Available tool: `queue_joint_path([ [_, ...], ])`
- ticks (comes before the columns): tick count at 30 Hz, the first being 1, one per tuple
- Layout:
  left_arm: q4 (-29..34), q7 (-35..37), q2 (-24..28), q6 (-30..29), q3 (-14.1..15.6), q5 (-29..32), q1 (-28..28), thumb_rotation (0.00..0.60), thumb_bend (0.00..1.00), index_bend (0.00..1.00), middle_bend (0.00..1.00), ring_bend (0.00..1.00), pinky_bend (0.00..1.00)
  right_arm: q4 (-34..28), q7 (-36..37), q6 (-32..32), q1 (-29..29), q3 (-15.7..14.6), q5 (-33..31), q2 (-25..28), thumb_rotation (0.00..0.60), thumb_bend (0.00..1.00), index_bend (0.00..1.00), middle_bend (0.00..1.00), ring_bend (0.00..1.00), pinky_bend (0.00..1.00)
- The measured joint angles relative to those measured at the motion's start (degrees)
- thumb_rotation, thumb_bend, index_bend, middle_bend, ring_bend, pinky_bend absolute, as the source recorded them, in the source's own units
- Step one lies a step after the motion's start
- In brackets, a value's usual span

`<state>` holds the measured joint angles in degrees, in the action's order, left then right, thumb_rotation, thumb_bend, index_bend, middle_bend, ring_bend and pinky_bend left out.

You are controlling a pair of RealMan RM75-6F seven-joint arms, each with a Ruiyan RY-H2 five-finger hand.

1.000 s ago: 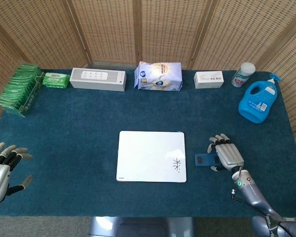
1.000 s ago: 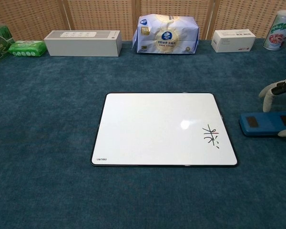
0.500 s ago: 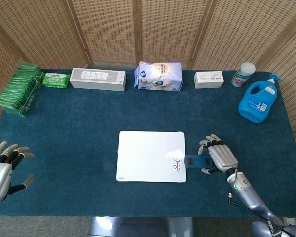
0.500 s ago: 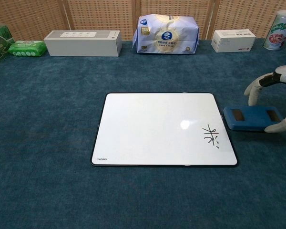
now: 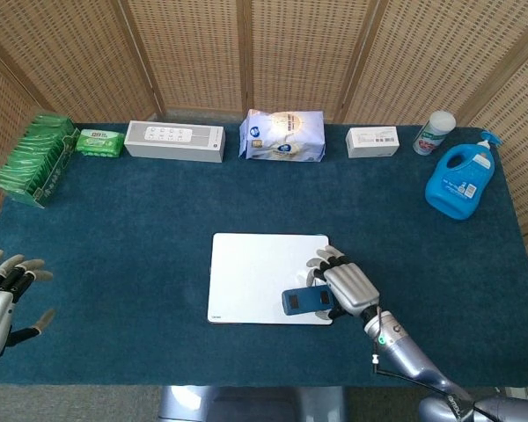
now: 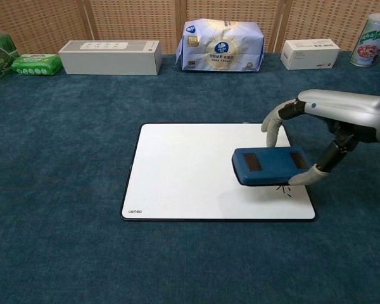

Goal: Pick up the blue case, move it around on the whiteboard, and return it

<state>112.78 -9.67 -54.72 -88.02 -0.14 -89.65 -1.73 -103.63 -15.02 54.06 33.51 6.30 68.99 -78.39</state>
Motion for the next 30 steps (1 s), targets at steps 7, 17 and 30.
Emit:
queue_joint_path([
  [7, 0.04, 0.56, 0.74, -1.04, 0.33, -0.33, 0.83, 0.6, 0.32, 0.34, 0.27, 0.17, 0.05, 4.59, -0.65, -0.58, 1.94, 0.48, -0.03, -3.99, 0.6, 0.19, 0.74, 0.23, 0.02, 0.0],
  [17, 0.99, 0.1, 1.69, -2.11, 0.49, -1.0, 1.55, 0.6, 0.32, 0.34, 0.27, 0.17, 0.04, 10.58, 2.59, -0.82, 2.44, -0.32, 2.34, -6.5, 0.6, 0.16, 0.72, 0.21, 0.0, 0.0],
  [30, 2.29, -0.83, 2.62, -3.57, 0.78, -1.83, 2.65, 0.6, 0.32, 0.34, 0.27, 0.17, 0.04, 17.09, 8.79, -2.47, 3.48, -0.58, 5.13, -9.06, 0.6, 0.16, 0.74, 0.2, 0.0, 0.0],
])
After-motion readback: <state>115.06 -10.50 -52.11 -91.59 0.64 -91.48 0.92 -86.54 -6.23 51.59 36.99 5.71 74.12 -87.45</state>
